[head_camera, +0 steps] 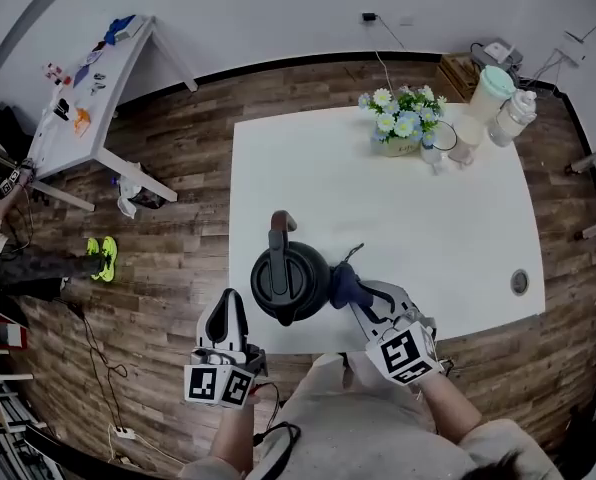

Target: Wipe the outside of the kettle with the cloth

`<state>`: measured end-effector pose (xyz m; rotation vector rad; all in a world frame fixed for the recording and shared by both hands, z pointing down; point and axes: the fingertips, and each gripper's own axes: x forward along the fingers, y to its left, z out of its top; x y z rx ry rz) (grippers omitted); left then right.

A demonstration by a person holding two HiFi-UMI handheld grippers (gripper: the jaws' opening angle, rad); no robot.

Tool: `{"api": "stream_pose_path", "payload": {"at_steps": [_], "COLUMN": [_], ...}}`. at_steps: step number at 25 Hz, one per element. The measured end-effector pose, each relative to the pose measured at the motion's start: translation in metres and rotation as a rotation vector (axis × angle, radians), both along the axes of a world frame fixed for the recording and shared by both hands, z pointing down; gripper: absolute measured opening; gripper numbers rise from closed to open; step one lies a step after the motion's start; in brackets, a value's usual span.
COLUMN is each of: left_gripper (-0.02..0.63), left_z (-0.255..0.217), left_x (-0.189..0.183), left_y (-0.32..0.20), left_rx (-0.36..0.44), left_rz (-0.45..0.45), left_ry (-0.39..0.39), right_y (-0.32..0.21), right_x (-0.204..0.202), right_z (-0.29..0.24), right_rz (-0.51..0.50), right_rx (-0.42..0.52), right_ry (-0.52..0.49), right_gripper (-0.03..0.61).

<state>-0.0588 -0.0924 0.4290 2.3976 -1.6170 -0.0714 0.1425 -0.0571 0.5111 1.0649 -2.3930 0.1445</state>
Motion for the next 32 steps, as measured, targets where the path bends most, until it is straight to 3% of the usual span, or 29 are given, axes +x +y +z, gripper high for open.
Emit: {"api": "stream_pose_path", "payload": {"at_steps": [4,9,12,14,18,21,28,30,32], "left_gripper": [0.006,0.006,0.006,0.006,0.006,0.006,0.006,0.006,0.006], "left_z": [0.002,-0.005,-0.014,-0.020,-0.026,-0.027,-0.014,-0.013,-0.014], "left_x": [-0.001,0.008,0.014,0.019,0.032,0.036,0.030,0.022,0.014], "left_y": [-0.003,-0.010,-0.020,-0.030,-0.054,-0.065,-0.069,-0.062,-0.054], "left_rx": [-0.006,0.028,0.080,0.116,0.159,0.177,0.139,0.122,0.108], "left_rz": [-0.052,-0.047,-0.008,0.036,0.135,0.161,0.122,0.093,0.057], "left_ry": [0.005,-0.020,-0.069,-0.091,-0.097,-0.097,-0.073,-0.073,-0.077], "right_y": [-0.011,-0.033,-0.049,-0.056,-0.068,-0.081,-0.105,-0.110,-0.120], "right_x": [0.008,0.026,0.018,0.002,-0.029,-0.039,-0.037,-0.032,-0.023], "right_z": [0.009,-0.058,-0.107,-0.127,-0.138,-0.121,-0.050,-0.032,-0.035], "right_rz": [-0.019,-0.034,-0.119,-0.227,-0.487,-0.597,-0.697,-0.717,-0.719], "right_rx": [-0.049,0.079,0.135,0.126,0.084,-0.015,-0.264,-0.283,-0.230], "right_ry": [0.008,-0.078,-0.107,-0.096,0.055,0.157,0.293,0.350,0.392], "right_gripper": [0.063,0.063,0.063,0.063,0.063,0.063,0.063,0.063,0.063]}}
